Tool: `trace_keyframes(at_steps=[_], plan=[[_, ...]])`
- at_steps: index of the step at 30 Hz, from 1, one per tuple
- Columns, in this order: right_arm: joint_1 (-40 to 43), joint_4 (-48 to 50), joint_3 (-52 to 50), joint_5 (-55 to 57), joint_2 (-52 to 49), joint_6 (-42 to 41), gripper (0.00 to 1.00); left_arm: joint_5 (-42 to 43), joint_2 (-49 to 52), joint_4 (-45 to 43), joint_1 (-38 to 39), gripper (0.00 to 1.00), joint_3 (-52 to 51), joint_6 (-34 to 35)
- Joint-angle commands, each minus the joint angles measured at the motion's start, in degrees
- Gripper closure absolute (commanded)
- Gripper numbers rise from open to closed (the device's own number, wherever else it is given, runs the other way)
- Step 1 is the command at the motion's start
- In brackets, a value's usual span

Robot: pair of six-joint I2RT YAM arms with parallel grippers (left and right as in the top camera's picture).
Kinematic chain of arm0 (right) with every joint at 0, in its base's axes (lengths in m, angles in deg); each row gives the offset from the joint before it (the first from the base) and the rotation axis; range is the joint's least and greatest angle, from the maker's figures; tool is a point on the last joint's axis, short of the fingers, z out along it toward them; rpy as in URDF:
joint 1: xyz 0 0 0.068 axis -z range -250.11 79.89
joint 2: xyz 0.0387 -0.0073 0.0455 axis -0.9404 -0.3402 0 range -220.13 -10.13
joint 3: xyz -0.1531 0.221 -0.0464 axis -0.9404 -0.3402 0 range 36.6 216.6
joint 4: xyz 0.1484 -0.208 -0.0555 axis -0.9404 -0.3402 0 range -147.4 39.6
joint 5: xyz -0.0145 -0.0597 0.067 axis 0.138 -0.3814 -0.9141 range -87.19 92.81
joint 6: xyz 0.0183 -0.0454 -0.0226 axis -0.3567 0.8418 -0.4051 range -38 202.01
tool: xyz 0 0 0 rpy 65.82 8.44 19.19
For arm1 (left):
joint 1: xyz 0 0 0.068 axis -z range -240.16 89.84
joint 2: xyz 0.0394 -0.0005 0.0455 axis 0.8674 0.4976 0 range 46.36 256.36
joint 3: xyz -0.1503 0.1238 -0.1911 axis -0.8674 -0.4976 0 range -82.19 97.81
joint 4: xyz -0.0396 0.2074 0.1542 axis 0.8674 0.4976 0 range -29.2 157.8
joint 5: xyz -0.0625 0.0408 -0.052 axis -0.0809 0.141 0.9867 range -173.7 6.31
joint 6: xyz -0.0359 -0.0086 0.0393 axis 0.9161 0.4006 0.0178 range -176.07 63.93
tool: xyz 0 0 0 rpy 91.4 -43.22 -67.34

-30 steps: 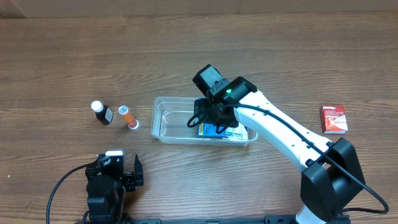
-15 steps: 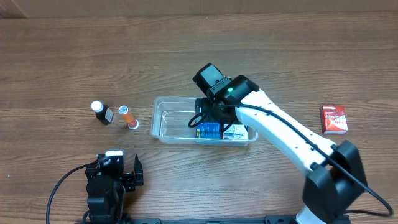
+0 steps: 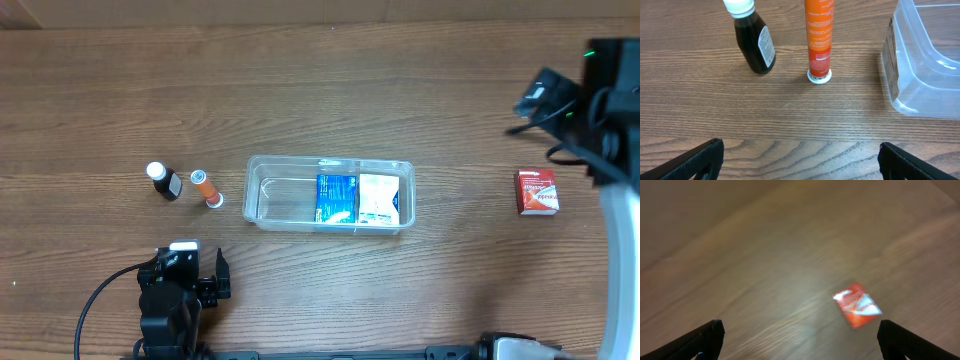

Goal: Pack container
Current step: 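Move right gripper to the red Panadol box and grasp it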

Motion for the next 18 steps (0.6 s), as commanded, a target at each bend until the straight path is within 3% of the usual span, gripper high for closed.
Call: trace_keyframes(at_steps=[1,4,8,18], plan=[[9.9,0.2,-2.7,-10.8,-7.1,11.3,0.0,0.7,-0.6,-0.2,-0.3,0.0,-0.3,-1.1],[15.1,-1.7,-2.7,-15.2,-14.3,14.2,0.0,0.7,-0.6,-0.2,-0.3,0.0,-0.3,-1.1],[16.9,-4.3,-2.7,-17.4,-23.4,24.1,0.04,0.7,-0.6,-0.2,-0.3,0.0,-0.3,-1.1],[16.0,-5.4,-2.7,-3.6,-34.8,26.8,0.0,0.7,-0.6,-0.2,-0.3,0.0,-0.3,-1.1]])
